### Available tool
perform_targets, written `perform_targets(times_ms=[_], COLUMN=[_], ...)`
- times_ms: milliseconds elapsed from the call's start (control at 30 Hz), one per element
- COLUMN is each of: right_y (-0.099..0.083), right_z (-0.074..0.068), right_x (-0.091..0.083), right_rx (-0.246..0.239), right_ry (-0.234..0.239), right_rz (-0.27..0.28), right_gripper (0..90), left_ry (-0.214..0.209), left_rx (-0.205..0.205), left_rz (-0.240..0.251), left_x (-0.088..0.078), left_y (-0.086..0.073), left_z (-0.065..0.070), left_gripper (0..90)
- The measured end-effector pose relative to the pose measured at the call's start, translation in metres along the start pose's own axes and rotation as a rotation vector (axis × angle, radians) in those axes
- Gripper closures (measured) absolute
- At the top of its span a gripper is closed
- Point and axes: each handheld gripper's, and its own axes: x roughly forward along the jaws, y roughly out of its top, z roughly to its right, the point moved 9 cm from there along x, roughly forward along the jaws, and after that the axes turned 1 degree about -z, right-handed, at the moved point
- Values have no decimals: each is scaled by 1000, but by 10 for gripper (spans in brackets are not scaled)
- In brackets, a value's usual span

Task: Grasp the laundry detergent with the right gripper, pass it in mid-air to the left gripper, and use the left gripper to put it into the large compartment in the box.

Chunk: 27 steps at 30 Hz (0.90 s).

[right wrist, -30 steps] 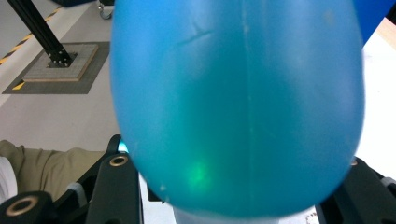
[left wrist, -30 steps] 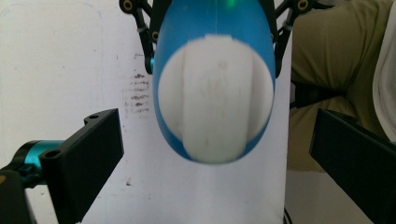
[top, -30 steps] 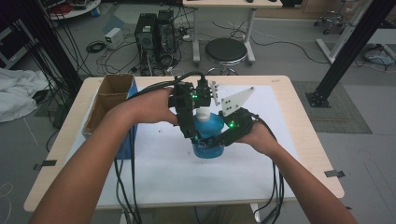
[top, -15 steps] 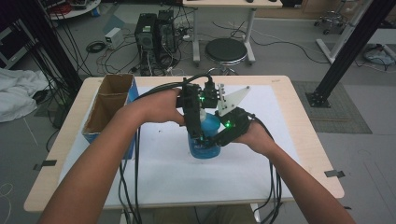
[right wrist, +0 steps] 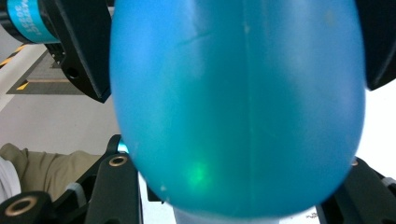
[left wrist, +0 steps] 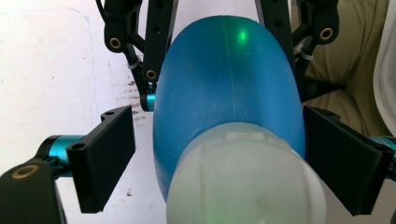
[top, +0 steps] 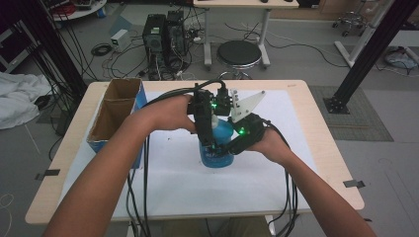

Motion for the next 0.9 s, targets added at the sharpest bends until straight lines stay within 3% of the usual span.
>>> perform_targets(times_ms=[900], right_y=[0], right_z=[-1], right_x=[2], right_rx=[-1], right_ry=[3], right_rz=[-5], right_gripper=[456], left_ry=[5], left_rx=[32], left_rz=[3], left_x=[1], left_y=[-1], left_z=[0], left_gripper=[264])
